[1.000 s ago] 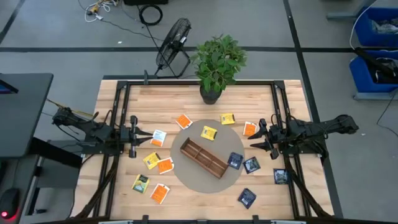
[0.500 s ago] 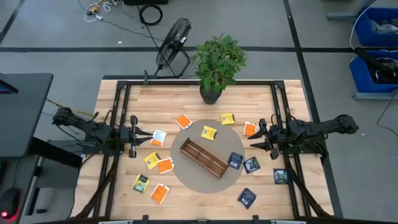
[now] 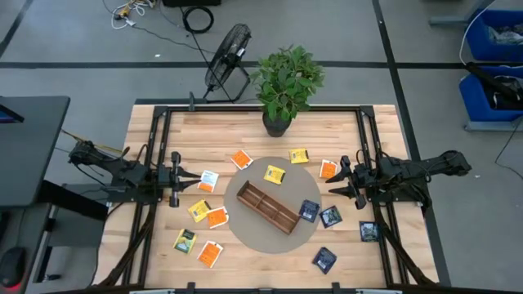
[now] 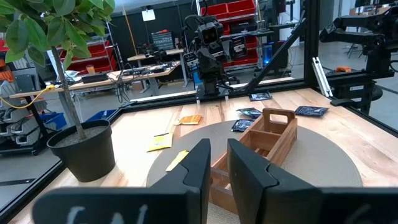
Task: Pick & Place Tea
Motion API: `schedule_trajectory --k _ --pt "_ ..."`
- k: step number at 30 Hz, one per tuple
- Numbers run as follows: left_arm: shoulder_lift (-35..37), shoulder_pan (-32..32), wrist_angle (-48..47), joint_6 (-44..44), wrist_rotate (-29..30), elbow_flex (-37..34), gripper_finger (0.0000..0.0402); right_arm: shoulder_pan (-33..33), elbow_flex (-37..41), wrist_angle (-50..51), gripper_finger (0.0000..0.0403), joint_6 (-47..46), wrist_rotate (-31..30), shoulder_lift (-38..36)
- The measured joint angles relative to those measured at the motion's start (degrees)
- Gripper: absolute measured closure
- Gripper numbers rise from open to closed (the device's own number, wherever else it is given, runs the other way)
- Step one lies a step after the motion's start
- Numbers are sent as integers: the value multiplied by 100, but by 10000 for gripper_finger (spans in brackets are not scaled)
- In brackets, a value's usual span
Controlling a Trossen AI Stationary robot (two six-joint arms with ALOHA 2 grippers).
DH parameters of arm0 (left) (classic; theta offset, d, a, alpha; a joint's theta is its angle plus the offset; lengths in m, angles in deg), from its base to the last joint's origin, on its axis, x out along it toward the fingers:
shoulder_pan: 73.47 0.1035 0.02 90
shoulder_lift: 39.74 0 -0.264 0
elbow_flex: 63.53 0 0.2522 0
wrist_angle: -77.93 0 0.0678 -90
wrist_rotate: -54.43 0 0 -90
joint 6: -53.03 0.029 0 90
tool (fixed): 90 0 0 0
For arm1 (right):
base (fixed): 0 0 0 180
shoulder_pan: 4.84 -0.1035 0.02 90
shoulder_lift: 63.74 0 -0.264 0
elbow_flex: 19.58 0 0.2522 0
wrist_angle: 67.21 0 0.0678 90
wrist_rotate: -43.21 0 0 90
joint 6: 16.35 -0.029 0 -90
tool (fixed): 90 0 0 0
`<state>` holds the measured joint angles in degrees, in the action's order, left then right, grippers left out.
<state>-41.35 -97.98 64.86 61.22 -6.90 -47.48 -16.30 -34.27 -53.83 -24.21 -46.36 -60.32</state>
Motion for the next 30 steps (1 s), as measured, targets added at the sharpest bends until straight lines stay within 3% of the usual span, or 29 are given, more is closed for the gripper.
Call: schedule_trajectory --k 15,18,24,30 --pt "1 0 12 528 2 0 344 1 1 0 240 57 -1 -1" --pt "2 0 24 534 2 0 344 15 -2 0 240 932 -20 0" --pt "2 1 143 -303 -3 0 344 15 1 -88 240 2188 -145 -1" --pt "0 0 150 -1054 -5 0 344 3 1 -811 240 581 -152 0"
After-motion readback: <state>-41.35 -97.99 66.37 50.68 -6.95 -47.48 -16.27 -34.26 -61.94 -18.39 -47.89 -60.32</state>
